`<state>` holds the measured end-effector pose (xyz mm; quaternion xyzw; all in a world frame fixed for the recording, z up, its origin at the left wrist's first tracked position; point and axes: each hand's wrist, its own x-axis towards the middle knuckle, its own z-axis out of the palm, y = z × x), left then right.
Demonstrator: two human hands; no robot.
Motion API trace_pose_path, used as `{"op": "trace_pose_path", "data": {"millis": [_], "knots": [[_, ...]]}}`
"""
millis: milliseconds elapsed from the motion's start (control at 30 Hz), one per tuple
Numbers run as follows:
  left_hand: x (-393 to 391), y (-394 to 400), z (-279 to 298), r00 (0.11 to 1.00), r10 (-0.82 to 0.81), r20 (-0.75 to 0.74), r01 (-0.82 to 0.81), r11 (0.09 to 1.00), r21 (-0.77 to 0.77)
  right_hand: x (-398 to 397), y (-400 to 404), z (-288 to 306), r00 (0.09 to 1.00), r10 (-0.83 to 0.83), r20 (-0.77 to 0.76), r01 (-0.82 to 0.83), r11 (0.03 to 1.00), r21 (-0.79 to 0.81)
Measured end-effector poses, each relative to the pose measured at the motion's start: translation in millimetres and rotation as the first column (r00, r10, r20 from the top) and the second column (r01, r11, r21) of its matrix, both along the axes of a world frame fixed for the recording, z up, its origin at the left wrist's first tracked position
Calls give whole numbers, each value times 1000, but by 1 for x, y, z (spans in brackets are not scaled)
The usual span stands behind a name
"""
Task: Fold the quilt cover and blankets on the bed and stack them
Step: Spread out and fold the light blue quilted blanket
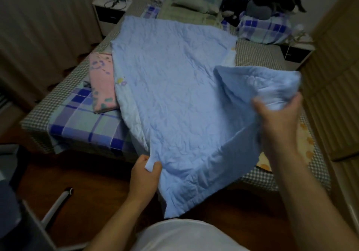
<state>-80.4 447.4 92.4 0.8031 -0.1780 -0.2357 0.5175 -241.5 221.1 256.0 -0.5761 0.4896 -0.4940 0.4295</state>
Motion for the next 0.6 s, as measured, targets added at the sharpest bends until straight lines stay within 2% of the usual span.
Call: {"op": "trace_pose_path", "data": {"millis": [67,133,200,267,367,433,533,600], "knots": [[1,9,8,1000,0,22,0,1000,-10,18,31,-29,930,227,-291,-239,971,-7],[5,17,14,999,-10,42,11,1000,-28,31,55,-74,808,377,-453,-376,922,97],[9,27,18,1000,-15,26,16,999,-52,38,74,-107,781,422,-460,-385,906,177],[14,38,23,1000,6,-30,-9,996,-84,43,83,-120,841,369,-395,-313,928,201],[25,52,26,994,16,-105,-26,994,-104,52,80,-111,923,241,-300,-198,966,166],[30,57,31,991,-3,-137,-13,993,-120,58,76,-101,930,191,-316,-158,979,127],[37,61,38,985,-42,-170,19,991,-135,74,86,-97,910,176,-375,-176,984,35],[40,63,40,978,-65,-199,37,989,-141,85,108,-102,923,202,-327,-217,976,-8]]}}
